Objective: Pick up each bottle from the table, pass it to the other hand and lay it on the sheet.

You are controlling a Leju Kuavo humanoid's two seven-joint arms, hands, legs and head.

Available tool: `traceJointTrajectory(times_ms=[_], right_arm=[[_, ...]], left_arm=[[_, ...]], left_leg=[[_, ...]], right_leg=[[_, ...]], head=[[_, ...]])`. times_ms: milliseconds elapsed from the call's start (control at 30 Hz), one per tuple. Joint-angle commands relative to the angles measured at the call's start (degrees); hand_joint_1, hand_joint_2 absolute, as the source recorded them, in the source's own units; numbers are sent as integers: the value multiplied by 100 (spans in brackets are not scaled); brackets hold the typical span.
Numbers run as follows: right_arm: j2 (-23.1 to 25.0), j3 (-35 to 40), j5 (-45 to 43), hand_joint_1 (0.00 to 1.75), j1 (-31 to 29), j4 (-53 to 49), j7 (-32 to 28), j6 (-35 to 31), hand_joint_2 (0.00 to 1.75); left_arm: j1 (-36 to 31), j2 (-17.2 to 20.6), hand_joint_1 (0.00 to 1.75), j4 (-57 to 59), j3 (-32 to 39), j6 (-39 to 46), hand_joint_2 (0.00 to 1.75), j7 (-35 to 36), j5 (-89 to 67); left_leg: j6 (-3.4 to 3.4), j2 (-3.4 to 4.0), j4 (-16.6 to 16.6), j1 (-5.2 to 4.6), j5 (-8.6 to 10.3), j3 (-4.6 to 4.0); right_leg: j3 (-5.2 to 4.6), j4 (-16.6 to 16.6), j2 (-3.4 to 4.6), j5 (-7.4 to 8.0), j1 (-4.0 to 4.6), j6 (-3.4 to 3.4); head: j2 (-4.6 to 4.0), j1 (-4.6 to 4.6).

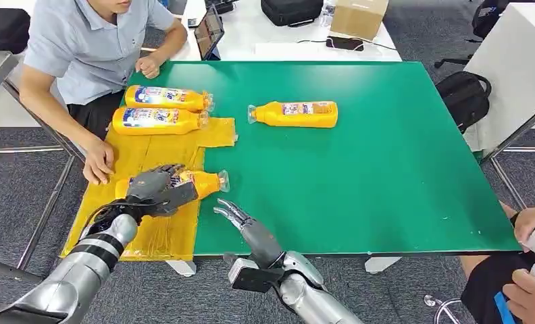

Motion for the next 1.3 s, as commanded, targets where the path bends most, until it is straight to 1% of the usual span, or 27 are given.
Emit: traceJointTrajectory(times_ms=[33, 133, 233, 533, 633, 667, 700, 733, 767, 800, 867, 900, 933, 1033, 1067, 1133, 1167, 1200, 1233, 1267, 1300], right_arm=[[-72, 257, -142, 0, -246, 313, -192, 59, 0], [-73, 330, -221, 0, -257, 330, -192, 20, 0], [-89, 394, -274, 0, -258, 349, -192, -27, 0], [-89, 394, -274, 0, -258, 349, -192, -27, 0], [-116, 470, -308, 0, -228, 297, -192, -91, 0], [-129, 525, -317, 0, -215, 275, -192, -153, 0], [-156, 612, -301, 0, -198, 196, -192, -232, 0], [-194, 642, -350, 0, -107, 82, -192, -349, 0], [-228, 677, -391, 0, -52, -24, -192, -367, 0], [-267, 722, -433, 0, -4, -155, -192, -427, 0], [-305, 714, -481, 0, 41, -256, -192, -487, 0], [-305, 714, -481, 0, 41, -256, -192, -487, 0], [-305, 714, -481, 0, 41, -256, -192, -487, 0], [-350, 682, -441, 0, 30, -170, -192, -551, 0], [-405, 661, -352, 0, 34, -163, -192, -671, 0], [-448, 414, 208, 0, -65, 311, -192, -1428, 0], [-490, 147, 903, 0, -131, 572, 197, -2363, 175], [-555, -602, 1766, 0, 33, 220, 658, -2540, 175], [-605, -961, 2055, 0, 153, -73, 800, -2495, 175], [-726, -1318, 2822, 0, 266, -406, 1209, -2540, 175], [-809, -1684, 3353, 0, 442, -823, 1440, -2491, 175]], left_arm=[[-193, -35, 0, 261, 180, -353, 175, -254, 598], [-62, -52, 0, -95, 337, -485, 175, -262, 1028], [152, -138, 0, -625, 559, -344, 175, -360, 1482], [152, -138, 0, -625, 559, -344, 175, -360, 1482], [511, -354, 0, -1352, 1008, -253, 175, -610, 2281], [744, -558, 0, -1908, 1301, -38, 175, -841, 2754], [965, -931, 0, -2530, 1764, 347, 175, -1475, 3477], [1182, -1142, 0, -3197, 1840, 369, 175, -1295, 3993], [1310, -1262, 0, -3653, 1898, 336, 175, -1456, 4471], [1393, -1224, 0, -4001, 1811, 322, 175, -1448, 4652], [1489, -1271, 0, -4331, 1879, 263, 175, -1452, 5070], [1489, -1271, 0, -4331, 1879, 263, 175, -1452, 5070], [1489, -1271, 0, -4331, 1879, 263, 175, -1452, 5070], [1666, -1285, 0, -4549, 1910, 181, 175, -1680, 5369], [1764, -1296, 0, -4692, 1898, 114, 175, -1715, 5493], [1963, -1346, 0, -4934, 1912, 129, 175, -1680, 5578], [2109, -1405, 0, -5079, 1965, 229, 175, -1647, 5608], [2359, -1472, 0, -5346, 2024, 414, 175, -1670, 5557], [2552, -1488, 0, -5546, 2028, 431, 175, -1655, 5552], [2751, -1512, 0, -5722, 2061, 620, 175, -1684, 5339], [2959, -1540, 0, -5896, 2052, 723, 175, -1752, 5164]], left_leg=[[5, 4, -3, 0, -5, 13], [6, 6, -3, 2, -8, 20], [6, 5, -2, 1, -3, 9], [7, 4, -3, 1, -7, 18], [6, 1, -2, 0, -4, 10], [9, 6, -3, 2, -9, 22], [8, 5, -3, 1, -7, 13], [12, 4, -1, 2, -13, 23], [11, -12, 3, 0, -7, 4], [8, -12, 4, 4, -5, -4], [8, -3, 3, 2, -6, -4], [12, -3, 6, 3, -14, 6], [8, 4, 3, 0, -9, 0], [7, 9, -1, 1, -14, 19], [5, 8, -3, 0, -9, 11], [4, 5, -2, 0, -6, 3], [6, 2, -6, -1, -6, 9], [7, 6, -7, -1, -8, 13], [8, 5, -8, -3, -7, 14], [13, 9, -9, -3, -12, 24], [11, 7, -8, -6, -11, 13]], right_leg=[[12, -2, -2, -4, 3, -12], [19, -3, -1, -6, 6, -17], [8, -2, -1, -1, 3, -10], [18, -3, -4, -6, 5, -16], [10, -3, -4, -3, 3, -11], [21, -5, -2, -7, 7, -18], [13, -4, -3, -5, 4, -13], [26, -6, -6, -10, 7, -17], [11, -2, -19, -10, 4, -9], [2, -3, -18, -6, 6, -7], [-2, -3, -8, -5, 4, -7], [11, -3, -11, -11, 7, -12], [1, -3, -2, -5, 3, -9], [17, -6, -1, -8, 7, -20], [8, -7, 0, -4, 5, -16], [1, -7, -2, -2, 4, -11], [9, -11, -4, -3, 3, -10], [11, -11, -2, -3, 3, -12], [12, -12, -1, -3, 0, -8], [23, -17, 0, -5, 2, -12], [13, -12, 0, -6, -3, -7]], head=[[0, 0], [0, -2], [0, -2], [0, 0], [0, 0], [0, 0], [0, 0], [0, -2], [0, -2], [0, -2], [0, 2], [0, 0], [0, 2], [0, -2], [0, 0], [0, -2], [0, -2], [0, -2], [0, -2], [0, -2], [0, -2]])
